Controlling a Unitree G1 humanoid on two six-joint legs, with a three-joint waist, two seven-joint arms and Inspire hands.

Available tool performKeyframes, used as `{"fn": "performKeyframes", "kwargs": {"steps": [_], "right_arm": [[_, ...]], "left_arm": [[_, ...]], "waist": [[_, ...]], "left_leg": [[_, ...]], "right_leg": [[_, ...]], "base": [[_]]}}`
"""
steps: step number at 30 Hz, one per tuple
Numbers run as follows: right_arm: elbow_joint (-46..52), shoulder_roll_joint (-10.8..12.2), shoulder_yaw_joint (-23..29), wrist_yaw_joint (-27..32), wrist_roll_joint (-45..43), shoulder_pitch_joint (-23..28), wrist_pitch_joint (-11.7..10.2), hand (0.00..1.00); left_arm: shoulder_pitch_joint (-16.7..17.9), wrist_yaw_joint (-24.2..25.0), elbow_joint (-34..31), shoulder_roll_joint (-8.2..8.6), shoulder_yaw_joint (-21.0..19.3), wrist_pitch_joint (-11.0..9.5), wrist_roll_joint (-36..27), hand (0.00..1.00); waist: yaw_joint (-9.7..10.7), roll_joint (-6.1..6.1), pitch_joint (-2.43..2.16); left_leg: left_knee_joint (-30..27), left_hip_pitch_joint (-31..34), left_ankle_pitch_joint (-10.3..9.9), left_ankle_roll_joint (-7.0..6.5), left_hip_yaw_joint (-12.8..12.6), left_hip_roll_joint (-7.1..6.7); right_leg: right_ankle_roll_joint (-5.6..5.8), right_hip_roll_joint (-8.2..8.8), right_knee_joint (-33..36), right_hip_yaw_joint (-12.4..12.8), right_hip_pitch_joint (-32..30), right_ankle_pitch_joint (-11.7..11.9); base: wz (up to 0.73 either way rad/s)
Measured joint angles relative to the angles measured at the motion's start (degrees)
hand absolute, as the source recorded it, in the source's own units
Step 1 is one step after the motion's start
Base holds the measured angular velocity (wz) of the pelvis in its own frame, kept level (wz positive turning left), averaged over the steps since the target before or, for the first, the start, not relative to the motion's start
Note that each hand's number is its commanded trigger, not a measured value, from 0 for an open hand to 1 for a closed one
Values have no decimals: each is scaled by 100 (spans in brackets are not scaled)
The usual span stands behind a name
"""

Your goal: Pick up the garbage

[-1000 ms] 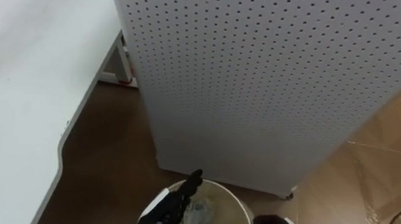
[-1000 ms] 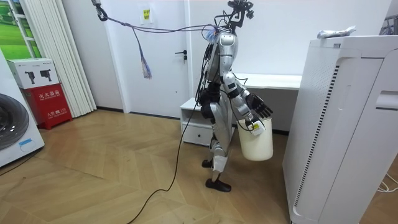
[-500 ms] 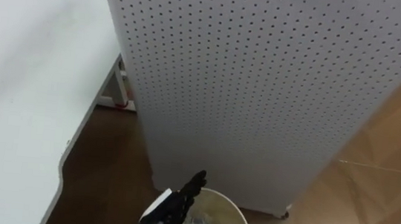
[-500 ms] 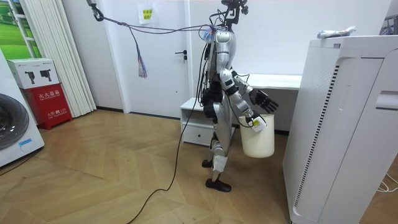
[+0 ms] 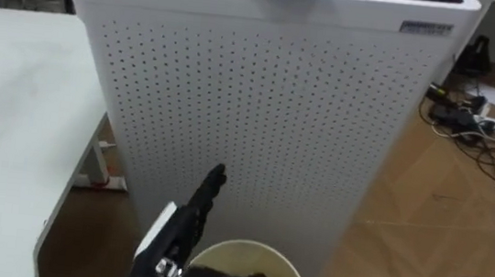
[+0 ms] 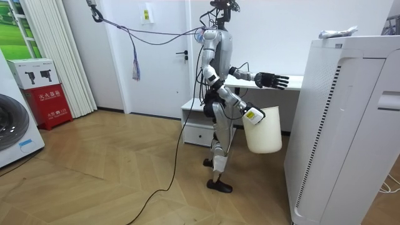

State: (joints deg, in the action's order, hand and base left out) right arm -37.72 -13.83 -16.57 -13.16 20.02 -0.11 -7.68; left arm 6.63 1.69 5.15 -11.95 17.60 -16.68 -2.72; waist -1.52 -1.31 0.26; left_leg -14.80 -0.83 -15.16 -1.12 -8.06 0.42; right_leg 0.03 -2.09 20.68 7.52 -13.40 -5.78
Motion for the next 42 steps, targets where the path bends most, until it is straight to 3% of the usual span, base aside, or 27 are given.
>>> {"fn": "performKeyframes", "kwargs": {"steps": [2,6,10,12,14,19,23,27,28,30,32,33,34,37,38,40,41,42], "right_arm": [[212,-20,6,5,-2,144,0,100],[247,-12,47,-4,-8,155,-1,100],[246,-4,50,-78,-5,138,0,100],[246,12,45,-84,-8,131,3,100],[213,13,34,-92,-10,142,7,100],[139,-15,41,-129,-7,157,5,100],[141,-9,41,-126,-32,145,1,100],[139,-9,26,-133,-33,152,-4,100],[139,-11,6,-134,-34,167,-5,100],[139,-6,-20,-142,-38,186,-6,100],[92,-24,-16,-148,-34,187,-55,100],[34,-33,-10,-143,-33,188,-89,100],[-67,-43,22,-119,-20,187,-100,100],[-301,-31,60,-18,-14,215,-101,100],[-319,-65,105,8,-15,248,-101,100],[-375,-72,114,34,-41,307,-100,100],[-428,-63,115,37,-68,350,-101,100],[-443,-68,116,36,-87,374,-100,100]], "left_arm": [[-6,-149,-163,-106,-19,-6,228,0],[-1,-399,-321,-119,-171,-63,380,0],[18,-758,-545,-104,-508,-143,854,0],[24,-977,-693,-107,-635,-157,1006,0],[9,-1277,-804,-99,-775,-217,1410,0],[-8,-1526,-1193,-97,-885,-384,1585,0],[-7,-1559,-1474,-114,-973,-505,1621,0],[47,-1660,-1493,-106,-1057,-508,1805,0],[87,-1687,-1491,-111,-1084,-508,1809,0],[81,-1751,-1497,-104,-1096,-509,1812,0],[64,-1792,-1516,-53,-1092,-543,1872,0],[59,-1811,-1522,-36,-1081,-558,1942,0],[29,-1873,-1542,-27,-1072,-640,2072,0],[7,-2183,-1635,-16,-1160,-908,2304,0],[6,-2306,-1747,25,-1274,-995,2494,0],[-3,-2531,-1927,70,-1480,-1129,2760,0],[-36,-2723,-2014,107,-1648,-1189,3063,0],[-53,-2818,-2038,110,-1725,-1233,3179,0]], "waist": [[6,22,11],[15,113,39],[-185,116,34],[-253,109,36],[-350,104,41],[-322,80,51],[-328,109,56],[-354,78,68],[-365,75,68],[-394,82,74],[-351,126,120],[-333,142,117],[-340,148,113],[-485,118,126],[-545,155,102],[-643,123,70],[-657,102,34],[-654,103,30]], "left_leg": [[58,-91,-5,-9,-34,-6],[65,-184,-29,-43,-153,-23],[134,-293,-61,-74,-640,-20],[149,-327,-94,-91,-906,8],[302,-485,-135,-97,-1255,88],[297,-608,-222,-60,-1502,179],[295,-599,-247,11,-1296,229],[-126,-547,-274,51,-1327,320],[-494,-470,-284,69,-1321,372],[-1247,-278,-291,84,-1173,473],[-2667,274,-114,282,-662,583],[-2829,416,-145,288,-454,580],[-2795,659,-246,193,-91,480],[-1933,1259,-196,308,358,375],[-1402,1437,-17,369,499,365],[-1094,1520,435,318,673,257],[-1046,1422,557,221,697,187],[-1039,1381,630,161,684,182]], "right_leg": [[0,-7,0,13,45,1],[11,-11,14,6,27,19],[-21,-20,0,-143,-128,190],[-107,43,-27,-546,-181,321],[-260,126,-130,-1172,-110,440],[-383,293,-52,-1907,-26,360],[-469,98,-318,-1864,33,380],[-523,79,-294,-2011,104,291],[-572,111,-293,-2158,191,234],[-634,165,-264,-2177,330,110],[-680,162,-76,-2061,478,-173],[-656,148,-31,-2019,516,-236],[-622,149,29,-2000,562,-332],[-554,160,37,-1844,664,-414],[-537,160,102,-1839,628,-453],[-438,223,355,-1692,559,-603],[-365,255,416,-1697,572,-660],[-352,259,414,-1698,594,-683]], "base": [[-13],[-25],[-69],[-83],[-76],[-21],[-11],[-10],[-27],[-26],[-4],[6],[-7],[-28],[-38],[-36],[-21],[-5]]}}
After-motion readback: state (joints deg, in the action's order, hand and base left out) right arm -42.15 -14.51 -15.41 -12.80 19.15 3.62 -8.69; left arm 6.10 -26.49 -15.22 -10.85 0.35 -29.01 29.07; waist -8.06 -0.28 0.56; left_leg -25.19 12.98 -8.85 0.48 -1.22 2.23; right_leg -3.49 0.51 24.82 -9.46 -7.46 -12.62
